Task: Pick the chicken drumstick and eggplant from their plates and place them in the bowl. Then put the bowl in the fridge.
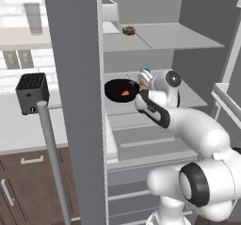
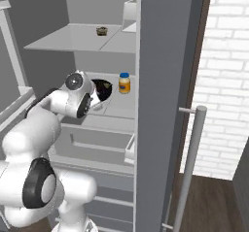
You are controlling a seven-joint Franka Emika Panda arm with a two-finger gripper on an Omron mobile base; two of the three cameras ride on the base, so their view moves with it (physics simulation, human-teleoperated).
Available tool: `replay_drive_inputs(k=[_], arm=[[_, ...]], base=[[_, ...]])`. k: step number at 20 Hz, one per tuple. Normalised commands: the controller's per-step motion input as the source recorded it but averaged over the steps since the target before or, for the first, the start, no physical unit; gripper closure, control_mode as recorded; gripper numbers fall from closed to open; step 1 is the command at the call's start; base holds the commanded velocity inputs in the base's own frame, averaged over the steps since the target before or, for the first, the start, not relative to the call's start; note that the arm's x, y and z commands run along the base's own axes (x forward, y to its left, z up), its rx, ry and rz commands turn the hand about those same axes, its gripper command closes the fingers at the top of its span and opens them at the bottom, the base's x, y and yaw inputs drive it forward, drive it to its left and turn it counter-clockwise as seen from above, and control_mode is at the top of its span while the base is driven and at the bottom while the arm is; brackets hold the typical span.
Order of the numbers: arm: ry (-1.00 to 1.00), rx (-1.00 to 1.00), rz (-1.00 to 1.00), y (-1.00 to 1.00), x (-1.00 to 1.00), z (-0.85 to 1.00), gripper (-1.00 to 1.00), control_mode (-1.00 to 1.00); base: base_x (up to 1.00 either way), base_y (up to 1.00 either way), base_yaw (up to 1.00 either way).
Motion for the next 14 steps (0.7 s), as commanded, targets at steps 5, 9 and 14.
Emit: replay_drive_inputs(k=[5,9,14], arm=[[-0.26,-0.01,-0.04,0.00,-1.00,1.00,-1.00,-1.00],[-0.09,0.00,0.00,0.00,-1.00,1.00,-1.00,-1.00],[0.01,0.00,-0.01,0.00,-1.00,1.00,-1.00,-1.00]], base=[[0.00,0.00,0.00],[0.00,0.00,0.00],[0.00,0.00,0.00]])
